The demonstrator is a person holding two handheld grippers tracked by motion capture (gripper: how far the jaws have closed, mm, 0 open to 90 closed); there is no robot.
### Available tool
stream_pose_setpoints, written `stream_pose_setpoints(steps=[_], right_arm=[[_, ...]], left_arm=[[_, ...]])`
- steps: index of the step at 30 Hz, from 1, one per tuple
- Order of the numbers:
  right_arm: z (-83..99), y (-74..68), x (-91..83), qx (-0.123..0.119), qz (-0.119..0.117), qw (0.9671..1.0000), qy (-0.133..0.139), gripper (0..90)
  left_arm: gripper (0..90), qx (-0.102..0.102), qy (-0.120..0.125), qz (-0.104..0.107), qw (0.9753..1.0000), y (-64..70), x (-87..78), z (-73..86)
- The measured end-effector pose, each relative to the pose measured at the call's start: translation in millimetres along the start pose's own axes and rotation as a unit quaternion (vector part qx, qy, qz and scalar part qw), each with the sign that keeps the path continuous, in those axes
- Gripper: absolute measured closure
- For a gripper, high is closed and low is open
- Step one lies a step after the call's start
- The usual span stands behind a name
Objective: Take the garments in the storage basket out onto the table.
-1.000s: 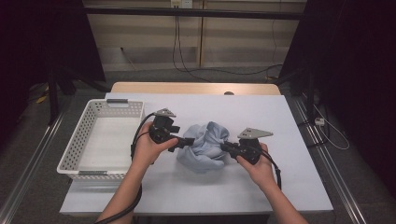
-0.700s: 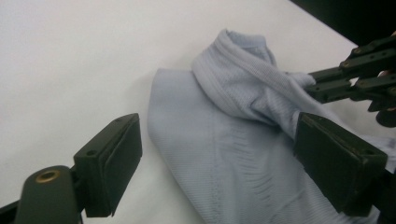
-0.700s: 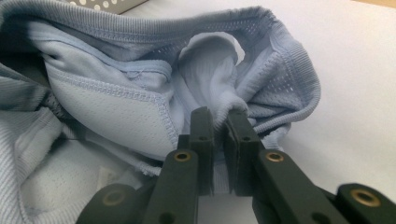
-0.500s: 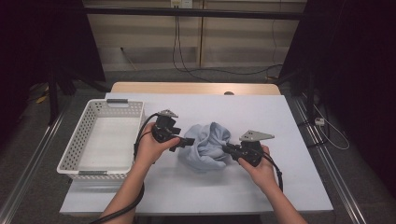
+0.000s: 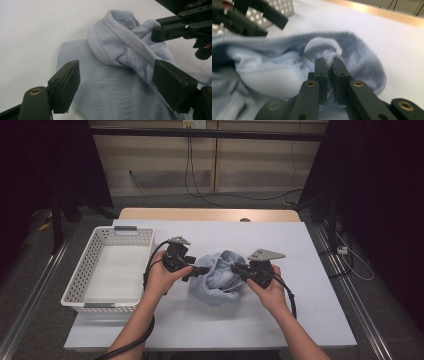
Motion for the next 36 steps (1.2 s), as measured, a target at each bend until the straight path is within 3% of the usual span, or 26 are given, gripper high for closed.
stream_pose_setpoints(steps=[4, 9, 12, 15, 18, 20, 21, 24, 26, 28, 30, 32, 36], right_arm=[[-9.9, 0.4, 8.2, -0.008, 0.006, 0.9999, -0.006, 84.1], [-1.3, 1.1, 21.5, -0.014, 0.007, 0.9991, -0.04, 83.6], [4.8, 2.2, 26.1, -0.003, 0.004, 0.9988, -0.048, 81.5], [5.0, 3.4, 24.5, 0.009, 0.006, 0.9989, -0.045, 71.5], [2.8, 5.6, 17.8, 0.008, 0.029, 0.9987, -0.041, 48.8], [2.0, 7.8, 11.7, 0.01, 0.028, 0.9988, -0.038, 44.8], [2.2, 9.0, 8.4, 0.009, 0.033, 0.9986, -0.04, 39.3], [4.4, 11.7, -2.9, 0.01, 0.037, 0.9984, -0.042, 35.5], [7.1, 12.7, -9.9, 0.011, 0.039, 0.9983, -0.041, 33.5], [11.7, 13.0, -15.0, 0.014, 0.034, 0.9983, -0.045, 32.1], [17.6, 11.4, -17.0, 0.017, 0.02, 0.9985, -0.049, 30.7], [23.1, 9.1, -17.7, 0.01, 0.016, 0.9981, -0.058, 30.4], [33.0, 8.1, -13.4, 0.02, 0.009, 0.9973, -0.07, 35.1]], left_arm=[[22.2, 0.0, 0.006, -0.001, 1.0, -0.9, -2.6, -0.8], [21.4, 0.001, 0.007, 0.0, 1.0, -0.1, -3.3, -1.1], [20.6, 0.004, 0.009, 0.007, 0.9999, 3.0, -3.4, -3.8], [20.6, 0.008, 0.005, 0.011, 0.9999, 5.9, -0.1, -5.3], [21.3, 0.01, -0.006, 0.011, 0.9999, 7.5, 6.1, -4.1], [23.8, 0.005, -0.01, 0.008, 0.9999, 6.3, 9.7, -2.0], [26.1, 0.001, -0.015, 0.011, 0.9998, 5.9, 10.8, -0.8], [33.4, -0.008, -0.026, 0.017, 0.9995, 5.6, 14.1, 2.2], [44.8, -0.01, -0.039, 0.02, 0.999, 6.2, 16.7, 4.3], [49.1, -0.008, -0.044, 0.016, 0.9988, 6.4, 19.5, 5.9], [60.5, -0.012, -0.057, 0.013, 0.9982, 6.7, 21.9, 7.9], [69.2, -0.01, -0.063, 0.02, 0.9977, 7.2, 23.8, 9.1], [83.9, -0.009, -0.07, 0.026, 0.9972, 10.7, 24.3, 9.5]])
Point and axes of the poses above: each handheld gripper's, and its own axes: x roughly forward along the jaws, z roughly out of its underside, y roughly to its right, the point moved 3 cm from there along x, roughly forward along the jaws, and after that the axes turned 4 degrees about -x, right-handed, at the moved point
